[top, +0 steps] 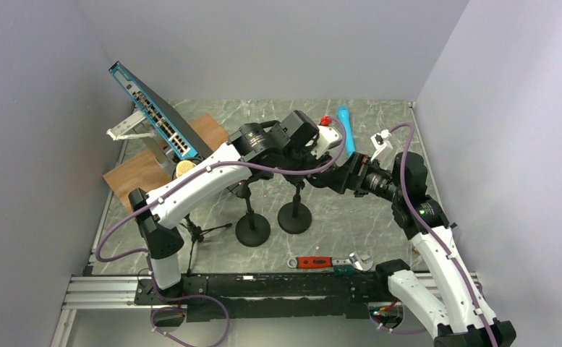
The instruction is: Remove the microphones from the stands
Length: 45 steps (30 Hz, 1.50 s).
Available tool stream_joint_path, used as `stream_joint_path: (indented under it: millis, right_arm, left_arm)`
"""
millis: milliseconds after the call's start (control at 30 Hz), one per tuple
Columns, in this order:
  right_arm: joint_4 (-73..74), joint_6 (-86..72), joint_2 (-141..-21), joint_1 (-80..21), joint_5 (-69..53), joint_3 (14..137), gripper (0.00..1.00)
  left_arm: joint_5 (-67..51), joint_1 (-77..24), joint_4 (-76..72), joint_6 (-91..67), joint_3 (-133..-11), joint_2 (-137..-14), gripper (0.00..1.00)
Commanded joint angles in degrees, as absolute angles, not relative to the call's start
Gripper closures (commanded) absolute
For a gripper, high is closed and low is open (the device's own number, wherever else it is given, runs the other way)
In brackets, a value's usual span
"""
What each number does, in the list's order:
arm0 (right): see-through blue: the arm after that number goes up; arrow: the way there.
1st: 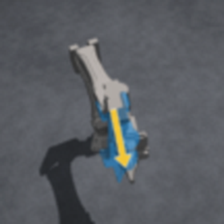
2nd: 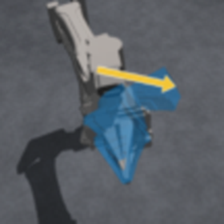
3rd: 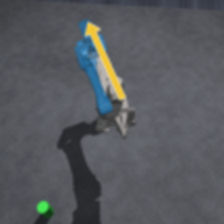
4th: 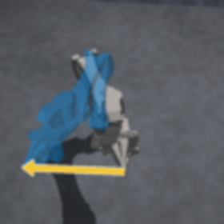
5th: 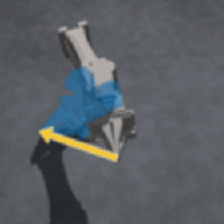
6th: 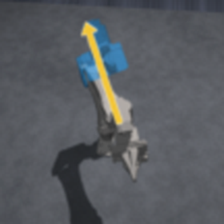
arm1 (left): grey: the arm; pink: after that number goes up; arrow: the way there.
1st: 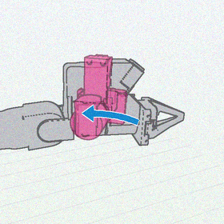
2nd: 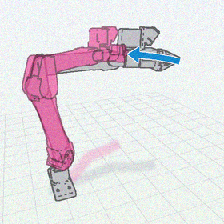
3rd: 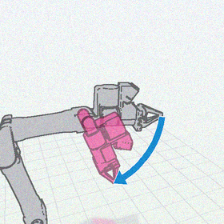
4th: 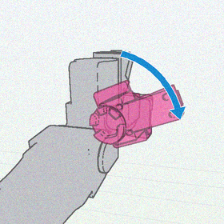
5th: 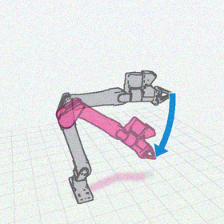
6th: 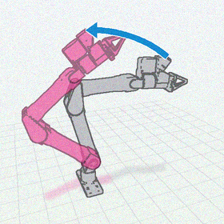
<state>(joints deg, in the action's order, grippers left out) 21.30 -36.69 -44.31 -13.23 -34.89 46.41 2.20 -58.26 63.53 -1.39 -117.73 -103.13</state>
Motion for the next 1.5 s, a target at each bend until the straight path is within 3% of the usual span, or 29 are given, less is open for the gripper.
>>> stream_joint_path:
  millis: [0, 267, 600, 1467]
  right_arm:
    - [18.34, -37.49, -44.21, -13.63, -34.11, 46.69, 0.0]
    - [17.92, -37.62, -44.6, -14.14, -33.84, 46.45, 0.0]
    - [19.03, -37.08, -44.72, -14.37, -32.27, 45.08, 0.0]
    - [19.44, -38.43, -43.78, -14.5, -27.34, 41.49, 0.0]
  left_arm:
    - [0.75, -58.14, 62.86, -0.78, -116.99, -102.3, 0.75]
    - [0.52, -58.1, 61.91, -1.58, -114.55, -102.42, 0.81]
    - [1.06, -58.62, 57.49, -3.1, -101.17, -100.17, 0.9]
    - [2.59, -59.04, 55.9, -3.58, -97.33, -101.37, 0.92]
